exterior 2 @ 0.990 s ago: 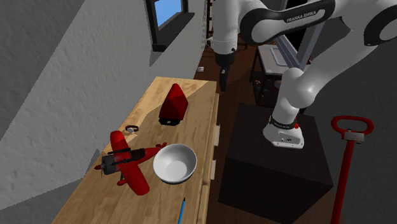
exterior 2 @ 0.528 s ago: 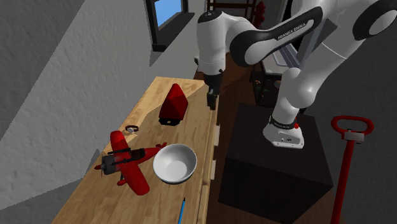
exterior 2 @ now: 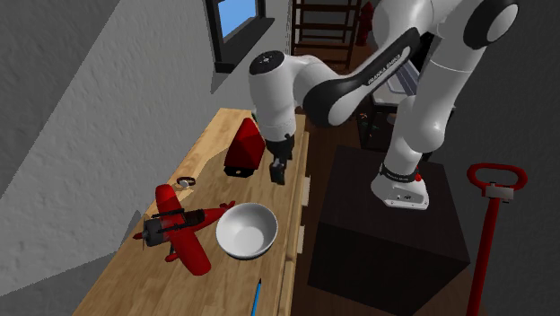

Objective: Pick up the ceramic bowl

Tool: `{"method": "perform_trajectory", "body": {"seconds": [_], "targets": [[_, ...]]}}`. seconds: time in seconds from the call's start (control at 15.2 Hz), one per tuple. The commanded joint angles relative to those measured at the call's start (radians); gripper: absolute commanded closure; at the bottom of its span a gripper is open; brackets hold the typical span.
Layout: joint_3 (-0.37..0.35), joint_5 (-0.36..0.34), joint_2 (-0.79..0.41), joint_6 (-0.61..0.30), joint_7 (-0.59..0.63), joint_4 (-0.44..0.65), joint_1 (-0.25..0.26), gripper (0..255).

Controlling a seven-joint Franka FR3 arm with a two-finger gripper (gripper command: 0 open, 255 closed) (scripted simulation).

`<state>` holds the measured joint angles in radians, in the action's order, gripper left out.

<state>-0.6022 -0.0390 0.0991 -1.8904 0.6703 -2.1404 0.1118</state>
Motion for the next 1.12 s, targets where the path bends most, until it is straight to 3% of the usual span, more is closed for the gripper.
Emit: {"method": "perform_trajectory", "body": {"seconds": [0.0, 0.4, 1.06], "targets": [[-0.031, -0.048, -0.087, -0.009, 0.077, 0.055, 0.012, 0], [-0.054, -0.223, -0.371, 0.005, 0.275, 0.260, 0.103, 0], [0.036, -0.420, -0.824, 0.137, 0.435, 0.758, 0.370, 0]]}}
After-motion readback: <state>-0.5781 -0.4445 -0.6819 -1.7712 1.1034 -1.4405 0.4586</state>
